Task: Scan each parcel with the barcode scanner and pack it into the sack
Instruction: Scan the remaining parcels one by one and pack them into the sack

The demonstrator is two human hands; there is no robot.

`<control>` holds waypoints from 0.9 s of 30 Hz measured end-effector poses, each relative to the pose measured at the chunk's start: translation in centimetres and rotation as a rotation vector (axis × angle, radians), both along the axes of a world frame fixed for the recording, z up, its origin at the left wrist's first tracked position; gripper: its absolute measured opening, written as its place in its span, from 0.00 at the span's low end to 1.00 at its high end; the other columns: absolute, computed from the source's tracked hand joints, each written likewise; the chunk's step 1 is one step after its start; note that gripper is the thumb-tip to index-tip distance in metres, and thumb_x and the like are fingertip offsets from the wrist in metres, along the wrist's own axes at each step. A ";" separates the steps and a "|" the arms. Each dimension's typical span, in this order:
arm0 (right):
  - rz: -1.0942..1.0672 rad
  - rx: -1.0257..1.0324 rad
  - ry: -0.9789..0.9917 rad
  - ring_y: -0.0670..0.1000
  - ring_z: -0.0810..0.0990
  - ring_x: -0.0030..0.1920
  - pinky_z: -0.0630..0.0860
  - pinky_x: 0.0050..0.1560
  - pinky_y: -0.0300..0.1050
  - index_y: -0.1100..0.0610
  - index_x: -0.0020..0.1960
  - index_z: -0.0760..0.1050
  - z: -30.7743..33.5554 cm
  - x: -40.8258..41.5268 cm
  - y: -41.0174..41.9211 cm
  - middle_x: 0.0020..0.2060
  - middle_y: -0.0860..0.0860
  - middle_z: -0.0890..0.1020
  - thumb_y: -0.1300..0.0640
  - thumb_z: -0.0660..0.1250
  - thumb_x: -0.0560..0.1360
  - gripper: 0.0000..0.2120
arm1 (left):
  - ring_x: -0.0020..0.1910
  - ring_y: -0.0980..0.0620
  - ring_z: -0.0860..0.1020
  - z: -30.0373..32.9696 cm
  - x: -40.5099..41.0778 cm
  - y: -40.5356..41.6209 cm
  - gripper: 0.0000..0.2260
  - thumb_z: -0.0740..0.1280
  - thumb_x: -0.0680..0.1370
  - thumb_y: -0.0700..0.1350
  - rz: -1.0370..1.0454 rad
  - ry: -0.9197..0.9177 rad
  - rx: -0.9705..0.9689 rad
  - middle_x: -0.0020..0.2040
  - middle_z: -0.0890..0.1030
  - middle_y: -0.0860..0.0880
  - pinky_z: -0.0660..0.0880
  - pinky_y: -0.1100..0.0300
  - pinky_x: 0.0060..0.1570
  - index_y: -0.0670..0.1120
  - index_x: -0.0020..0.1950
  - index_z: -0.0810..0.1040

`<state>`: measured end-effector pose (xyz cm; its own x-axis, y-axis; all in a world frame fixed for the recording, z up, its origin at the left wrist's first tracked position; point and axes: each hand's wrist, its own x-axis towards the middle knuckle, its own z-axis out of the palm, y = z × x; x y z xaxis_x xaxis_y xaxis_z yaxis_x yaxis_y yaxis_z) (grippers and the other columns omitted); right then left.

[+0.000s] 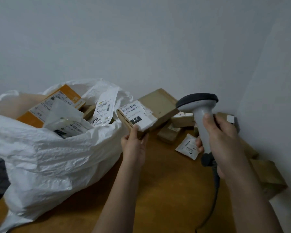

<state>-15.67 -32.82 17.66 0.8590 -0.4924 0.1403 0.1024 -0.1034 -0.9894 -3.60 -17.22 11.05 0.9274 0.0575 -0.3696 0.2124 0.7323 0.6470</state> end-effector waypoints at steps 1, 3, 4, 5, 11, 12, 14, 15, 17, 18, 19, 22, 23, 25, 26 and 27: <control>-0.002 0.016 -0.008 0.45 0.75 0.25 0.72 0.26 0.38 0.48 0.50 0.75 0.0 0.2 0.0 0.24 0.48 0.77 0.45 0.57 0.82 0.11 | 0.59 0.41 0.79 1.0 0.3 0.2 0.22 0.68 0.78 0.39 0.033 -0.021 -0.014 0.64 0.75 0.36 0.80 0.49 0.55 0.40 0.69 0.64; 0.000 0.047 -0.004 0.45 0.75 0.24 0.72 0.25 0.37 0.49 0.49 0.76 -0.2 0.6 0.1 0.24 0.49 0.77 0.45 0.58 0.82 0.11 | 0.59 0.43 0.79 2.9 1.0 0.7 0.22 0.68 0.78 0.39 0.104 -0.055 -0.030 0.63 0.75 0.38 0.81 0.51 0.53 0.40 0.68 0.63; 0.002 0.060 0.003 0.45 0.75 0.24 0.72 0.24 0.37 0.49 0.49 0.75 -0.3 0.7 0.1 0.24 0.49 0.77 0.45 0.58 0.82 0.11 | 0.57 0.44 0.80 3.7 1.4 1.0 0.20 0.69 0.78 0.40 0.153 -0.056 -0.041 0.62 0.75 0.39 0.81 0.52 0.52 0.39 0.66 0.64; 0.004 0.067 0.010 0.45 0.75 0.24 0.72 0.25 0.37 0.48 0.49 0.75 -0.4 0.9 0.2 0.24 0.49 0.78 0.45 0.58 0.82 0.11 | 0.56 0.46 0.80 4.5 1.8 1.3 0.18 0.69 0.78 0.40 0.211 -0.055 -0.050 0.61 0.75 0.40 0.81 0.52 0.53 0.39 0.63 0.65; 0.006 0.046 0.028 0.46 0.75 0.25 0.73 0.29 0.44 0.47 0.48 0.76 -1.0 2.0 0.4 0.24 0.49 0.79 0.43 0.58 0.81 0.12 | 0.43 0.58 0.79 7.6 3.9 3.8 0.25 0.71 0.76 0.50 0.514 -0.064 -0.042 0.52 0.76 0.49 0.81 0.65 0.42 0.42 0.65 0.64; 0.008 0.042 0.031 0.46 0.75 0.24 0.73 0.29 0.44 0.48 0.48 0.76 -1.1 2.2 0.4 0.24 0.49 0.78 0.44 0.58 0.82 0.12 | 0.43 0.57 0.80 7.7 3.9 3.9 0.25 0.71 0.77 0.50 0.492 -0.075 -0.077 0.54 0.77 0.48 0.81 0.64 0.41 0.42 0.66 0.64; 0.014 0.040 0.039 0.46 0.75 0.24 0.73 0.27 0.43 0.50 0.48 0.76 -1.2 2.8 0.4 0.24 0.49 0.78 0.44 0.58 0.82 0.13 | 0.49 0.52 0.82 7.2 3.8 3.8 0.27 0.70 0.77 0.50 0.392 -0.081 -0.113 0.58 0.76 0.45 0.82 0.62 0.43 0.40 0.70 0.63; 0.016 0.041 0.043 0.46 0.75 0.24 0.73 0.26 0.41 0.50 0.49 0.76 -1.3 3.0 0.4 0.23 0.49 0.77 0.45 0.58 0.82 0.13 | 0.54 0.49 0.81 6.8 3.8 3.6 0.26 0.70 0.78 0.49 0.349 -0.071 -0.110 0.62 0.75 0.43 0.82 0.60 0.47 0.40 0.69 0.63; 0.017 0.042 0.050 0.46 0.75 0.24 0.72 0.25 0.39 0.50 0.49 0.76 -1.5 3.4 0.3 0.23 0.49 0.77 0.45 0.58 0.82 0.13 | 0.60 0.45 0.79 6.1 3.9 3.2 0.26 0.69 0.78 0.47 0.316 -0.050 -0.093 0.66 0.72 0.39 0.80 0.55 0.55 0.41 0.70 0.61; 0.016 0.041 0.053 0.46 0.75 0.24 0.72 0.24 0.38 0.50 0.49 0.76 -1.6 3.6 0.1 0.23 0.49 0.77 0.45 0.57 0.82 0.13 | 0.62 0.44 0.77 5.8 4.0 3.1 0.27 0.69 0.78 0.46 0.324 -0.053 -0.087 0.67 0.71 0.40 0.79 0.53 0.58 0.43 0.72 0.59; 0.013 0.042 0.055 0.46 0.75 0.24 0.72 0.24 0.38 0.50 0.49 0.76 -1.7 3.8 0.0 0.23 0.49 0.77 0.45 0.57 0.82 0.12 | 0.64 0.44 0.76 5.6 4.2 3.1 0.29 0.69 0.79 0.46 0.334 -0.065 -0.073 0.68 0.70 0.41 0.78 0.50 0.60 0.45 0.74 0.57; -0.003 0.050 0.063 0.45 0.74 0.23 0.72 0.25 0.39 0.50 0.49 0.75 -2.2 4.1 -0.5 0.22 0.49 0.77 0.45 0.57 0.82 0.12 | 0.72 0.47 0.69 4.9 5.1 3.1 0.32 0.68 0.80 0.46 0.332 -0.106 -0.009 0.75 0.65 0.45 0.71 0.47 0.68 0.50 0.78 0.52; -0.013 0.056 0.067 0.45 0.74 0.23 0.72 0.26 0.41 0.50 0.49 0.75 -2.3 4.3 -0.7 0.23 0.49 0.77 0.45 0.57 0.82 0.13 | 0.73 0.48 0.67 4.6 5.3 3.1 0.32 0.67 0.80 0.46 0.327 -0.107 0.024 0.76 0.64 0.46 0.68 0.48 0.70 0.50 0.78 0.52; -0.032 0.064 0.075 0.45 0.74 0.23 0.71 0.27 0.43 0.50 0.47 0.76 -2.6 4.4 -1.2 0.23 0.49 0.77 0.43 0.57 0.82 0.14 | 0.73 0.51 0.65 3.9 5.9 2.7 0.30 0.66 0.80 0.46 0.324 -0.102 0.120 0.76 0.62 0.48 0.65 0.52 0.72 0.50 0.78 0.53; -0.040 0.068 0.078 0.45 0.74 0.23 0.71 0.26 0.42 0.50 0.47 0.76 -2.8 4.5 -1.4 0.23 0.49 0.77 0.43 0.57 0.82 0.14 | 0.71 0.52 0.66 3.7 6.0 2.4 0.29 0.65 0.80 0.46 0.327 -0.098 0.205 0.76 0.62 0.48 0.65 0.54 0.70 0.50 0.78 0.55; -0.050 0.075 0.082 0.45 0.74 0.23 0.71 0.25 0.41 0.50 0.46 0.76 -2.9 4.6 -1.8 0.23 0.49 0.77 0.44 0.58 0.82 0.14 | 0.69 0.53 0.68 3.6 6.2 1.9 0.28 0.66 0.80 0.45 0.331 -0.095 0.303 0.75 0.63 0.49 0.67 0.57 0.67 0.50 0.76 0.57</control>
<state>-11.05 -34.59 14.74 0.8402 -0.5414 0.0318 0.0175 -0.0315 -0.9993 2.56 -15.29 14.63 0.8700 0.4485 -0.2050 -0.0712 0.5256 0.8477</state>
